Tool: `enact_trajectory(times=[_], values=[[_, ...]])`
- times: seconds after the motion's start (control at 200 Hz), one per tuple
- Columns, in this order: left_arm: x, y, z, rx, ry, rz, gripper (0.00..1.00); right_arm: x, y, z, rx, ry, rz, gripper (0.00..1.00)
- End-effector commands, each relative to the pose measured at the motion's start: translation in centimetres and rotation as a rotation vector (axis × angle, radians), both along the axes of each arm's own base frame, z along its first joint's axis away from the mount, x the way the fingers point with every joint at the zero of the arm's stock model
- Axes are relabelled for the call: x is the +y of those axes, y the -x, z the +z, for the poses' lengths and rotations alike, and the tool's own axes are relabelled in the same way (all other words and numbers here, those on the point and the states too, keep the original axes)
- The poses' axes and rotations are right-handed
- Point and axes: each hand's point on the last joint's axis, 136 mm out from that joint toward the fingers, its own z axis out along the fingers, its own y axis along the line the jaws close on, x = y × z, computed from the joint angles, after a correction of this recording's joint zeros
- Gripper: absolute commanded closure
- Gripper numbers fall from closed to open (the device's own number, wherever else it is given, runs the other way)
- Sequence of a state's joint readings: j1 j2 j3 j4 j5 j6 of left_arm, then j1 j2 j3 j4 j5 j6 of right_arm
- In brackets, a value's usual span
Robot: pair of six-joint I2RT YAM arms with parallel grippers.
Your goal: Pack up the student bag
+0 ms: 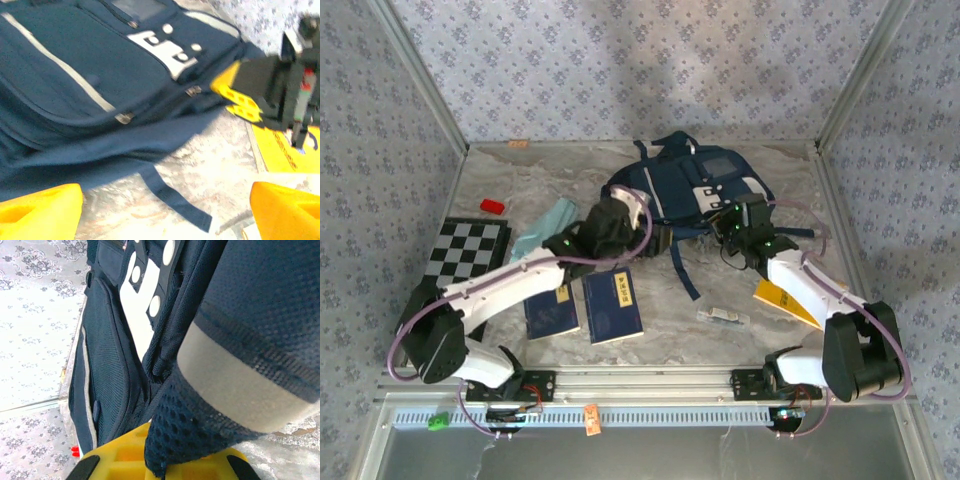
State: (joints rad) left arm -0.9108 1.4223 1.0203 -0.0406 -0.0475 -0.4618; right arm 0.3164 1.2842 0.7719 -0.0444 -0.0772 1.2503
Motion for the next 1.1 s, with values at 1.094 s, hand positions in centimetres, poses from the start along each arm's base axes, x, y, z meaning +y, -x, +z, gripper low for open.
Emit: enact_trajectory(times=[1.094], values=[[-8.6,-4.2,-7.2,-0.259,0.012,0.135,0.49,3.8,1.4,3.9,-0.114,-0.121,0.004,1.0]])
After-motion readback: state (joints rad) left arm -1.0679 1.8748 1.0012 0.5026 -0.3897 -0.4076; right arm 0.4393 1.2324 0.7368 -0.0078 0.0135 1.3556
